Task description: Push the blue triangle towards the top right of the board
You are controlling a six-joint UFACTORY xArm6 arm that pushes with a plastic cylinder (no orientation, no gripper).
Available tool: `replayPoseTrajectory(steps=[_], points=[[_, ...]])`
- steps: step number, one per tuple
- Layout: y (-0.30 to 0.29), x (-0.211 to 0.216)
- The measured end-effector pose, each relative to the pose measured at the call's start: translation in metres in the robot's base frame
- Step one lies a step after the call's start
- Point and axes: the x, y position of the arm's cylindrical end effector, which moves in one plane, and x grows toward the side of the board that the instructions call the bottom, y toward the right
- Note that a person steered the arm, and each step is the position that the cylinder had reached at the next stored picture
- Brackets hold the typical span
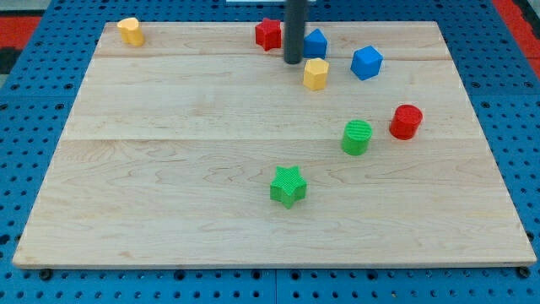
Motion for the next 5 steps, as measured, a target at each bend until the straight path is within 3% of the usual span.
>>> replayPoseTrajectory(steps=[1, 2, 5], points=[[-0.039, 0.0], [-0.027, -0.004], [0.096, -0.039]])
